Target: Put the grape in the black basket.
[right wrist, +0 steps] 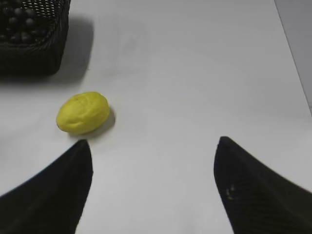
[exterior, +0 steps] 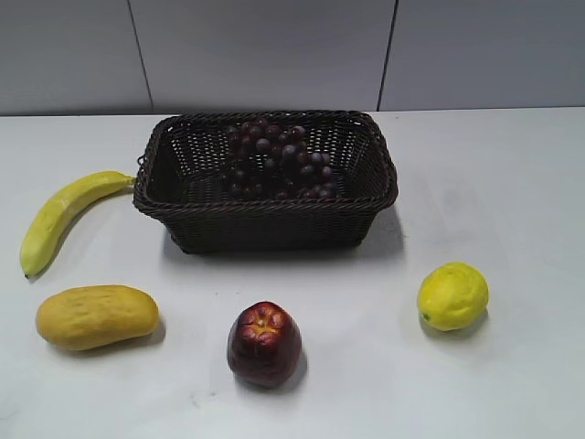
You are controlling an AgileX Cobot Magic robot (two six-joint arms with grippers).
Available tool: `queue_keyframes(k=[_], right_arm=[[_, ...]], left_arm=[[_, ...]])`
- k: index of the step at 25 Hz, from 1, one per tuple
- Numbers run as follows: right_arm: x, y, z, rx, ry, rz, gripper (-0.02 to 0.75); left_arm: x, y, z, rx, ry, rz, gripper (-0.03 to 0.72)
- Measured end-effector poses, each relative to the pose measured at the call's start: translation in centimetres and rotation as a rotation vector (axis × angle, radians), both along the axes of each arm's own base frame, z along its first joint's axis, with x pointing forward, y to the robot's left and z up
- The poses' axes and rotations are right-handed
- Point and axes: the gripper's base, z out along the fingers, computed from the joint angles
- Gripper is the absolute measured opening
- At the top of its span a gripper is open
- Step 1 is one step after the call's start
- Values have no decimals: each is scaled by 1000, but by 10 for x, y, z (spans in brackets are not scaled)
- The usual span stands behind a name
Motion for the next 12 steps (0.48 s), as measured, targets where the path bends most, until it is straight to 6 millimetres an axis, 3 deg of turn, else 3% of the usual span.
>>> queue_keyframes(k=[6,12], right_arm=[[-9,-1,-37,-15,86,-1,589],[-9,-1,-38,-17,95,-1,589]], left_arm=[[0,0,0,0,0,0,236],[0,0,0,0,0,0,236]])
